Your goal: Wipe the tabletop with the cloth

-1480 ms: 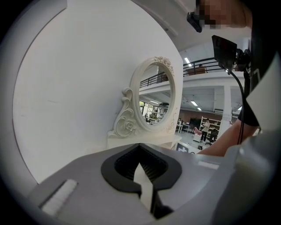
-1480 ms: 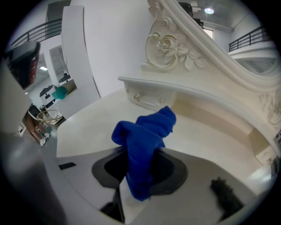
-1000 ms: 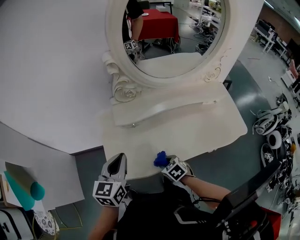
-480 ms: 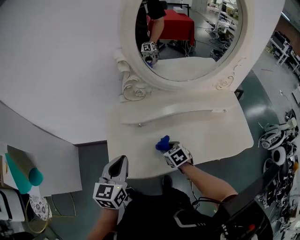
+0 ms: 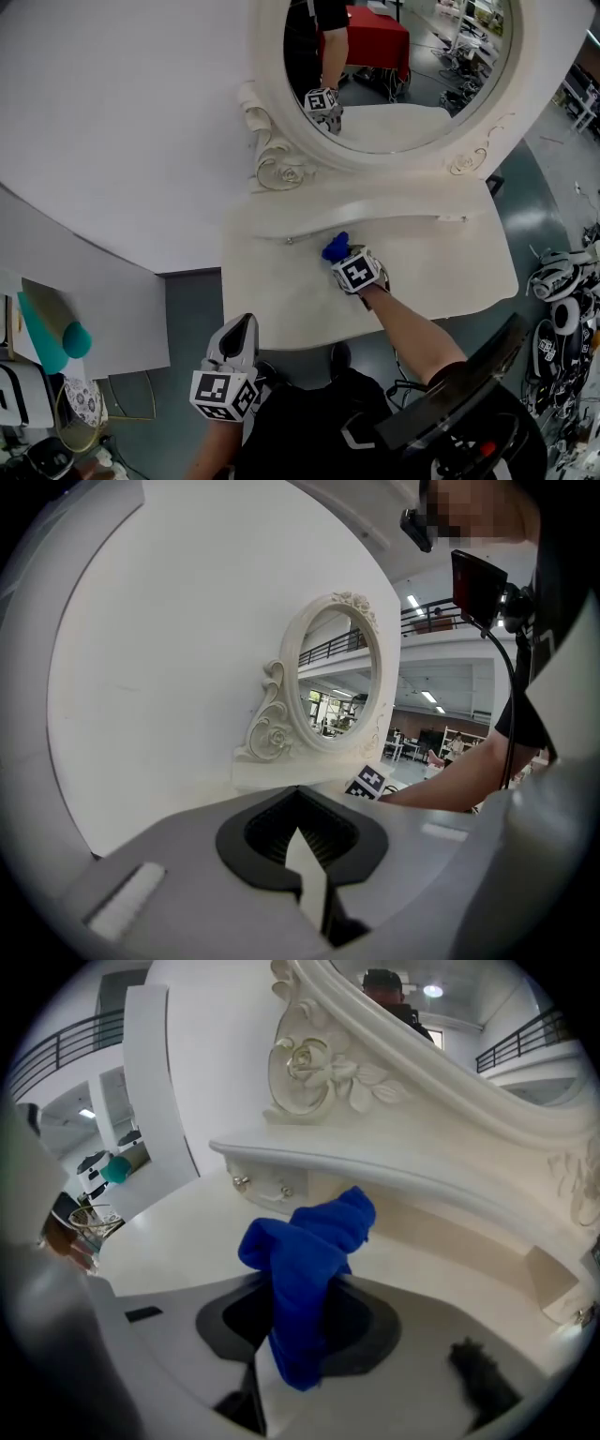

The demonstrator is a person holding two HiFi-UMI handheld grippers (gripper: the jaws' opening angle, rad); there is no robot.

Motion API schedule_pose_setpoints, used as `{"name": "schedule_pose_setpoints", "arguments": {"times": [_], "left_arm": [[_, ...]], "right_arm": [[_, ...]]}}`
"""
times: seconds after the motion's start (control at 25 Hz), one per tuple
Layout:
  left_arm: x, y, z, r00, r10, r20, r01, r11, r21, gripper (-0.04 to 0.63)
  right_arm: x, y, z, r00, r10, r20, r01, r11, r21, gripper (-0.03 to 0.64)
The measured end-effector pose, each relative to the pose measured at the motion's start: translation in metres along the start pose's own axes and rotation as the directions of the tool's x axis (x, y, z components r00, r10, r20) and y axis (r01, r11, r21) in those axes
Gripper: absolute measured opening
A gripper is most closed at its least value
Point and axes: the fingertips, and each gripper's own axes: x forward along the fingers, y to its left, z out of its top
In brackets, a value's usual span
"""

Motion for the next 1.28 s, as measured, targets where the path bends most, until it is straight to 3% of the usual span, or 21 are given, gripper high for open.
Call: {"name": "schedule_pose_setpoints", "arguments": {"times": [0.6,0.84,0.96,1.28], "left_arm": [[0.029,-0.028,0.019,0.986,-0.162,0.030,0.161,0.986,0.043,0.008],[0.041,-0.040,0.019,0.979,-0.202,0.027,0.201,0.978,0.052,0.008],[0.043,-0.045,0.022,0.977,-0.211,0.038,0.208,0.976,0.057,0.008],[0.042,-0.037,0.015,0.995,-0.101,0.025,0.100,0.995,0.031,0.008]], "right_arm": [[-0.087,0.089,-0.102,0.998,0.058,-0.027,-0.056,0.996,0.066,0.129],[-0.104,0.107,-0.128,0.990,0.125,-0.057,-0.121,0.989,0.081,0.129],[-0.102,0.095,-0.120,0.987,0.155,-0.041,-0.148,0.980,0.135,0.129],[-0.061,-0.010,-0.040,0.998,0.015,0.061,-0.023,0.989,0.144,0.129]]}}
